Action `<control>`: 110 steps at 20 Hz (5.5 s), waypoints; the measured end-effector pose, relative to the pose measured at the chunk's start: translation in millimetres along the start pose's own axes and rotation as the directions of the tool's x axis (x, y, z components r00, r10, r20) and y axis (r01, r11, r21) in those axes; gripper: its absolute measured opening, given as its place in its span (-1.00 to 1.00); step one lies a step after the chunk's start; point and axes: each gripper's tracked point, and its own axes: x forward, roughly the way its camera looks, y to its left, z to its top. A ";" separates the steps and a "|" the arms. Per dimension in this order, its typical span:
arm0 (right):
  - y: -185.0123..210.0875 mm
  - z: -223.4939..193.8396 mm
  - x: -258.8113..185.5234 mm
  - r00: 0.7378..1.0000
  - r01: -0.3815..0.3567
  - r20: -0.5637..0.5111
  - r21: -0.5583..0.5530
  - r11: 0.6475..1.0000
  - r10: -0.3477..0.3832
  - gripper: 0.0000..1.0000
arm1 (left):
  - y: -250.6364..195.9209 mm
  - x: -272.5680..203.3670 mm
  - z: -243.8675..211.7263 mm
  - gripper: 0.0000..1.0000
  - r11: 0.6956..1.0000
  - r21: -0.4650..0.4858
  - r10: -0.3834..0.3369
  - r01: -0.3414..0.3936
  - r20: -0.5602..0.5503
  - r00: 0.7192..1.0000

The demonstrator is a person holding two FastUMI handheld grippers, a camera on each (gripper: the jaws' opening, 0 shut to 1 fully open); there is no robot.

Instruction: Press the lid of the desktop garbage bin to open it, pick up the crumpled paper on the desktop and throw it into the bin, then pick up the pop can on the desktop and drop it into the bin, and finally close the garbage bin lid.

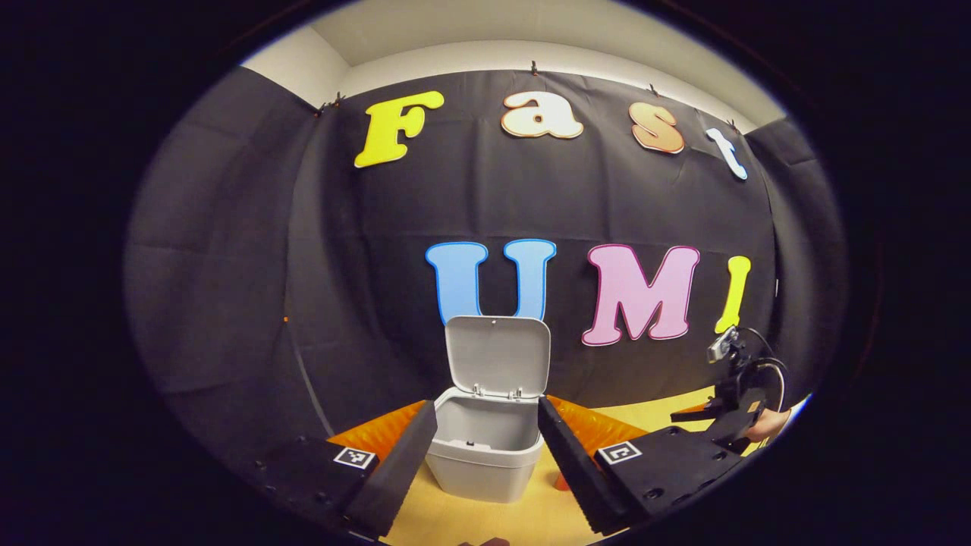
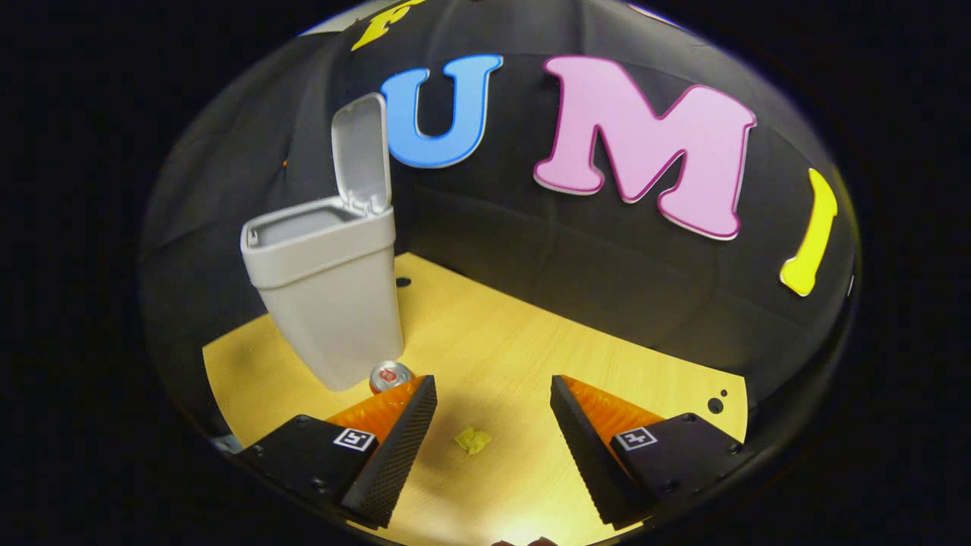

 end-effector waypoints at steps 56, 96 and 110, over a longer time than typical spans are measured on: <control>253.9 307.8 -0.1 0.794 -0.424 0.368 -0.233 0.875 0.483 -0.44 | 53.0 -130.3 -6.6 0.83 0.961 0.016 0.276 -0.276 -0.013 0.961; -82.1 200.6 -93.4 0.976 0.025 0.217 -0.105 0.994 -0.002 0.90 | -178.3 106.8 -258.0 0.92 0.960 -0.106 -0.273 0.259 -0.146 0.951; -144.2 152.6 -99.9 0.981 0.130 0.143 0.009 0.991 -0.130 0.90 | -203.7 189.3 -312.7 0.92 0.951 -0.080 -0.308 0.298 -0.268 0.913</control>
